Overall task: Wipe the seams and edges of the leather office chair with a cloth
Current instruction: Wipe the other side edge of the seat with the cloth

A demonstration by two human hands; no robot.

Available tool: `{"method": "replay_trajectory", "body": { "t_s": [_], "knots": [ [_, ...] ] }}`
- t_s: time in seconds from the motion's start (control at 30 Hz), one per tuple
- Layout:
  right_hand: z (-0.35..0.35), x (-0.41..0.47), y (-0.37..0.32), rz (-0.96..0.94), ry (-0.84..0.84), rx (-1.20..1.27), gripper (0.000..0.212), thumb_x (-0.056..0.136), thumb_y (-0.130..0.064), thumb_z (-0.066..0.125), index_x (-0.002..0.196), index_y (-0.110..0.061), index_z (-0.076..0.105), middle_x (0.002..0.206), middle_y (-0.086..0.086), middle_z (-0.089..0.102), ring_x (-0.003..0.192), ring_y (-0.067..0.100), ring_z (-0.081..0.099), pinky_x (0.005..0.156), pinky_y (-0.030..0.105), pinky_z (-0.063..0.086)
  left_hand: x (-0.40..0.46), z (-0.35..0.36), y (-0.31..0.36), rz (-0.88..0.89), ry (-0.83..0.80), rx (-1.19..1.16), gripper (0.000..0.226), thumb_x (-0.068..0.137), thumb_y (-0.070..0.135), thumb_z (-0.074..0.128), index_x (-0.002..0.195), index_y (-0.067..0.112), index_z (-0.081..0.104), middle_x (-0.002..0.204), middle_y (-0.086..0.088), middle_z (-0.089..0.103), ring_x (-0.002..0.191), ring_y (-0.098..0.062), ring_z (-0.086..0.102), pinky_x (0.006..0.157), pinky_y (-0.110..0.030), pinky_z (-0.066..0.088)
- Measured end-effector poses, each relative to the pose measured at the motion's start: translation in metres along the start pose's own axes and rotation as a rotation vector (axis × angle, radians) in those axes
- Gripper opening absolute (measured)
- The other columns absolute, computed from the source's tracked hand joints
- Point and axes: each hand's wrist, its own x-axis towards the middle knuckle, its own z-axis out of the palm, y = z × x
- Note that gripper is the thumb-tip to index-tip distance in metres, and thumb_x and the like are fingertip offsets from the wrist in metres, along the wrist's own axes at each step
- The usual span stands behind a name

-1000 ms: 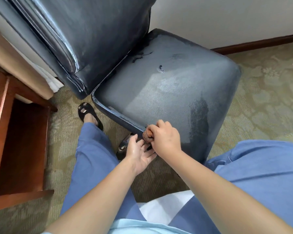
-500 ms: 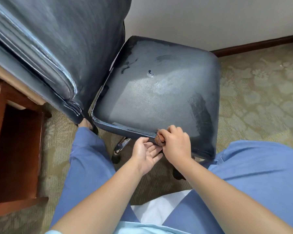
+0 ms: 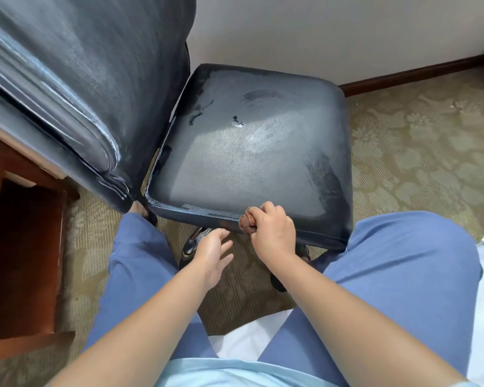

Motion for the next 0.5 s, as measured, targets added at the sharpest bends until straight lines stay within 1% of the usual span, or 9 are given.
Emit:
{"method": "replay_trajectory", "body": {
  "t_s": [0.13,0.27,0.5],
  "knots": [
    [-0.005,-0.008,0.013,0.041,-0.002,-0.008,0.039,0.085,-0.016,0.059,0.123,-0.026,0.055,0.113,0.0,0.052,0.103,0.023,0.047,0.082,0.033,0.038,-0.007,-0.005,-0.003,0.008,-0.014,-0.017,0.041,0.103,0.013,0.039,0.143,0.01,0.04,0.144,-0.003,0.046,0.131,-0.024,0.046,0.102,-0.041,0.039],
    [-0.012,-0.012,0.026,0.11,-0.005,-0.029,0.041,0.086,-0.018,0.059,0.126,-0.027,0.053,0.116,-0.001,0.052,0.104,0.022,0.047,0.082,0.031,0.039,-0.012,-0.007,0.0,0.026,-0.032,-0.029,0.043,0.102,0.009,0.039,0.146,0.012,0.038,0.147,-0.003,0.044,0.132,-0.023,0.046,0.104,-0.042,0.039],
    [-0.011,-0.01,0.011,0.129,-0.04,0.005,0.04,0.086,-0.016,0.058,0.125,-0.023,0.053,0.115,0.001,0.05,0.106,0.023,0.045,0.081,0.032,0.04,-0.021,0.005,0.003,0.04,-0.065,-0.034,0.051,0.1,0.006,0.038,0.15,0.013,0.03,0.146,-0.003,0.044,0.13,-0.021,0.048,0.103,-0.041,0.039]
  ]
}}
